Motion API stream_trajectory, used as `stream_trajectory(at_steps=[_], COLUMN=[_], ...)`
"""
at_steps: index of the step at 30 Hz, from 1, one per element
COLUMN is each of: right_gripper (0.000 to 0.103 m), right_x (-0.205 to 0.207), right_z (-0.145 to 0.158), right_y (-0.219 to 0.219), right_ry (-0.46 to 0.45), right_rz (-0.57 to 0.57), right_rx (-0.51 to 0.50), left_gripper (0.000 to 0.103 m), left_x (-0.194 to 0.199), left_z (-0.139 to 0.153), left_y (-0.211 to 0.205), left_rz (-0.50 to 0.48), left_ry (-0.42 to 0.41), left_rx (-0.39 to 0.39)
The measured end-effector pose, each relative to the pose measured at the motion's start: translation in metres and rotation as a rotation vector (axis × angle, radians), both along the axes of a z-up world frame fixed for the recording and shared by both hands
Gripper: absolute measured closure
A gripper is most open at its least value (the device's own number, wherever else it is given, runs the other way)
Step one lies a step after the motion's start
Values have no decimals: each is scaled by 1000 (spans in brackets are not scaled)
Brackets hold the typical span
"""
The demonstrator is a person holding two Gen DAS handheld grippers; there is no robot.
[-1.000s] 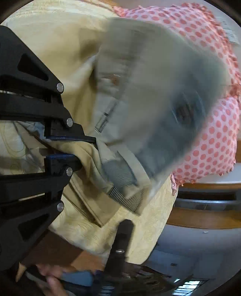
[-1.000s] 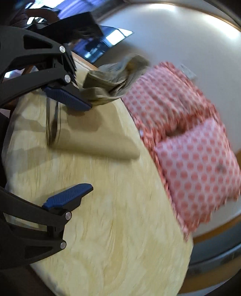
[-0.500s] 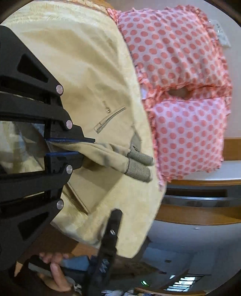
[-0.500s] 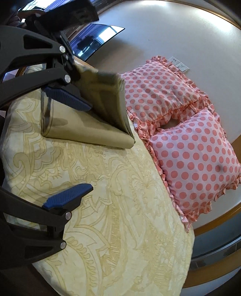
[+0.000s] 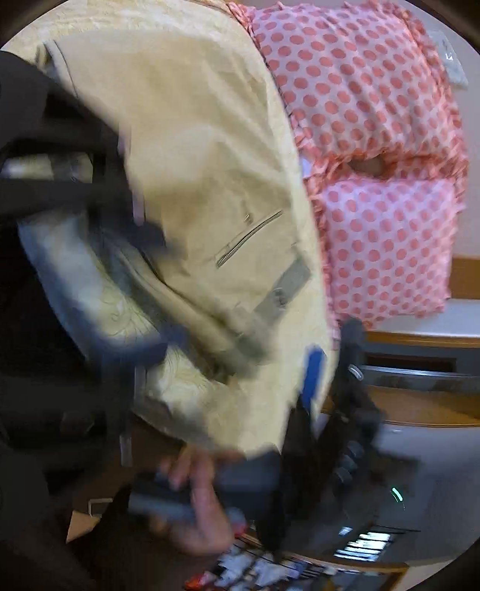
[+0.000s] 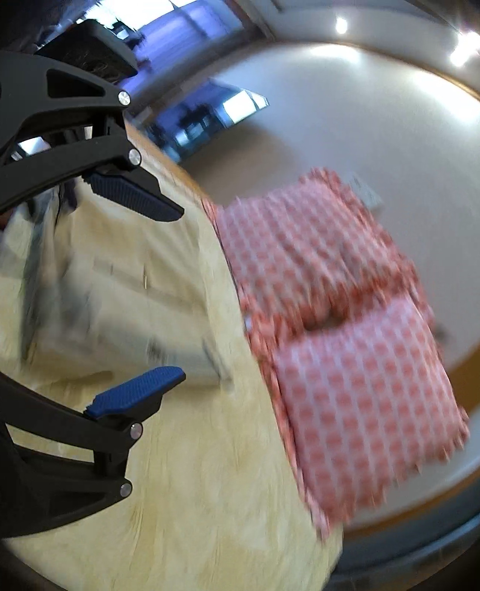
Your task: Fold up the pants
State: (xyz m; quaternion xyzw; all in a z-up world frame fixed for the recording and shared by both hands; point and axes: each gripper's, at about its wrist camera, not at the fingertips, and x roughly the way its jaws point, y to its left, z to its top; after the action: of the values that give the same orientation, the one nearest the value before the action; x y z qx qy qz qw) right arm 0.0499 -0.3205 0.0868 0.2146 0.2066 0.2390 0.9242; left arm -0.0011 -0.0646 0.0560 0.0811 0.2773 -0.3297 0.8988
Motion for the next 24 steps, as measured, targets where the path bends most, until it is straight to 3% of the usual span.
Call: stream_trajectory(at_steps=[1,3,5,9,12,13,15,18,21,24], right_gripper=[23,23,23,20,20,20,21,22,22,30], right_x=[8,20,28,35,17,13,12,26,58,94], right_z=[-1,-3,-9,-38,-50,-49,-44,-25,-12,-21], right_y=[10,24,37,47,39,40,44,27,7,-2], right_ry=[13,43,73,219,206,212,231,231,259,351], right_rz=[44,90,120,117,125,124,127,96,8,-18], right_rx=[1,-19,-52,-119,-95,-114,-163,-125,-150,-169], left_gripper=[2,2,2,2,4,4,4,5,5,6], left_x=[-3,0,18,60,76,71,69,72,100,139], left_z=[8,22,27,2,-31,-33,-29,-8,8,5], left_y=[12,34,59,87,97,98,101,124,151,173], left_rz=[27,103,248,404,427,428,413,397,453,503], left_ry=[-33,-84,-117,-12,149,115,139,176,194,266], left_rx=[-29,-53,-40,5,18,14,11,-125,-194,-218])
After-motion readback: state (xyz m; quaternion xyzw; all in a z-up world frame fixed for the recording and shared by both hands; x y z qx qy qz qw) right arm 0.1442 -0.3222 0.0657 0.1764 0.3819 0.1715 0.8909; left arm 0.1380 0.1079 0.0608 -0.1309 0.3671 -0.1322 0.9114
